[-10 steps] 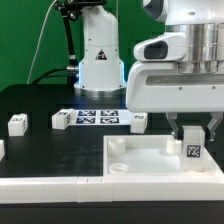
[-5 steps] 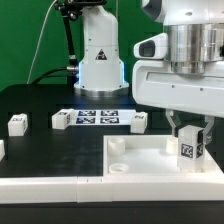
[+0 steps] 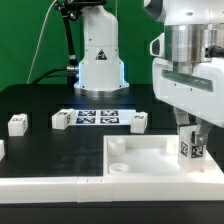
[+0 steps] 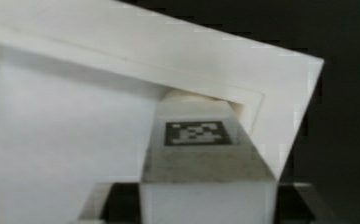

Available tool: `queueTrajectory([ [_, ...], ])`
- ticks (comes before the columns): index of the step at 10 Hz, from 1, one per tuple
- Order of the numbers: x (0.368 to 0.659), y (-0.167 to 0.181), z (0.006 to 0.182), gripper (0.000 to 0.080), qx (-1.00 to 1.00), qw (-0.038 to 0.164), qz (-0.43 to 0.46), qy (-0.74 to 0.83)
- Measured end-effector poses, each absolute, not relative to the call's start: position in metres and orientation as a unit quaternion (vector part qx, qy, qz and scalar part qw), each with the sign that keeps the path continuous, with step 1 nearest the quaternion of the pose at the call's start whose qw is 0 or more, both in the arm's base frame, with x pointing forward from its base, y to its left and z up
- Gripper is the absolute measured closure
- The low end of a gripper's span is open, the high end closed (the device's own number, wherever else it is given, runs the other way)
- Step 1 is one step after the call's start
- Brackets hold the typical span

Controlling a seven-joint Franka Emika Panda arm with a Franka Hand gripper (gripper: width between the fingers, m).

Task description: Assemble one leg

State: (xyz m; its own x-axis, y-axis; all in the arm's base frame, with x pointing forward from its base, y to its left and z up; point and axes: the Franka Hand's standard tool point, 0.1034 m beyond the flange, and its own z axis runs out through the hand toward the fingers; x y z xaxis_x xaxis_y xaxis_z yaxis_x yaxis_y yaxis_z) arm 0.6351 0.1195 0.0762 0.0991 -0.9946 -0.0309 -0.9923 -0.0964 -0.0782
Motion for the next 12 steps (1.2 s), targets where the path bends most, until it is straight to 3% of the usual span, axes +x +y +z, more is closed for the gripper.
queueTrajectory([
  [4,0.6356,0.12,0.0759,0.0507,-0.6,0.056,0.01,0.798],
  [11,0.6362,0.1159,0.0762,0.0506,-0.56,0.059,0.012,0.827],
  [12,0.6358,0.1181,0.0759,0.0432,-0.555,0.061,0.015,0.829],
])
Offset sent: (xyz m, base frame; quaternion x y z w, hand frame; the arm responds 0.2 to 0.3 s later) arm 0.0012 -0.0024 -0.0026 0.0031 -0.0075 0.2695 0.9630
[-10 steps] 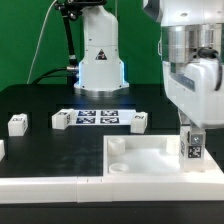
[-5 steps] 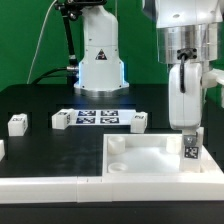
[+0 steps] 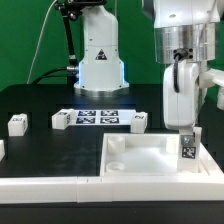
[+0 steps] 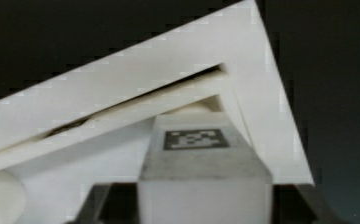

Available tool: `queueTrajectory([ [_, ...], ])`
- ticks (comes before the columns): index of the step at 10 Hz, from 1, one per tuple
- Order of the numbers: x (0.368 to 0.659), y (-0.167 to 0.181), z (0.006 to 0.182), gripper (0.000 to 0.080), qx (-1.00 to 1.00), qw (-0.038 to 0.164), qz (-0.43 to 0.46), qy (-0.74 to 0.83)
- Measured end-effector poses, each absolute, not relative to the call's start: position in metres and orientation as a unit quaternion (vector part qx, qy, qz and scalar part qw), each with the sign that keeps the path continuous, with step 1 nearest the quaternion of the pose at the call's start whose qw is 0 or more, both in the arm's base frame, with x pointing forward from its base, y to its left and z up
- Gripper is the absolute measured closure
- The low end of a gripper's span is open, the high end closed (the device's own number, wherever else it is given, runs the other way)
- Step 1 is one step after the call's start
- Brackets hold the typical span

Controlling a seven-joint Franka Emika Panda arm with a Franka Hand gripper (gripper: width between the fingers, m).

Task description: Assemble one leg

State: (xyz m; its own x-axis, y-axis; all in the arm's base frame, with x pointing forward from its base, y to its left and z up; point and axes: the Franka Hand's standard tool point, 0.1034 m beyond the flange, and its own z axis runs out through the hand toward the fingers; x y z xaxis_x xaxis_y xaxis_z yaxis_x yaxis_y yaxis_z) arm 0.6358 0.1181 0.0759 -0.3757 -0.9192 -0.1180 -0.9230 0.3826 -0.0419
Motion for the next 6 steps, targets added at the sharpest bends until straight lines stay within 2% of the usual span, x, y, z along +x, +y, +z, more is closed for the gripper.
queueTrajectory([
  [1,0.6356,0.1192,0.0759,0.0432,-0.572,0.062,0.015,0.818],
  [2,0.6356,0.1193,0.0758,0.0239,-0.572,0.062,0.015,0.818],
  [3,0.6355,0.1196,0.0758,0.0178,-0.573,0.062,0.015,0.817],
  [6,0.6354,0.12,0.0757,0.0154,-0.574,0.062,0.015,0.816],
])
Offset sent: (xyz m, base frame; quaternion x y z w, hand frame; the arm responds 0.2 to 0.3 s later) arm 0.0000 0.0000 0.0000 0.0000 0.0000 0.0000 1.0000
